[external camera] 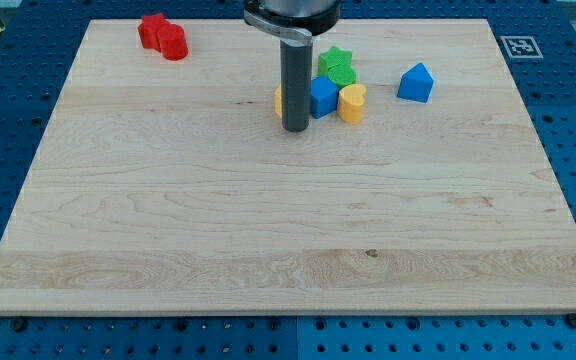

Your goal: Slide the blue triangle near to yellow heart

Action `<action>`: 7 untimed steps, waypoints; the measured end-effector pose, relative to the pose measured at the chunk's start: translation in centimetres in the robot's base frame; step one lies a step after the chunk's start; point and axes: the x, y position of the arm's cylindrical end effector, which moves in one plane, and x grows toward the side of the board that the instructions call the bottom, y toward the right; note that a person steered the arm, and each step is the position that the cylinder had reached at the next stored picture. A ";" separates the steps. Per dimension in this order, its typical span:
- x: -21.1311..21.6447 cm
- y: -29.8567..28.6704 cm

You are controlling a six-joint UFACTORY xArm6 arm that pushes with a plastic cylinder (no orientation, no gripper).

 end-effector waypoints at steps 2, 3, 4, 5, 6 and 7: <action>0.3 10.9; 1.6 15.4; 1.9 18.5; 0.3 19.5; -3.2 19.6; -5.9 19.6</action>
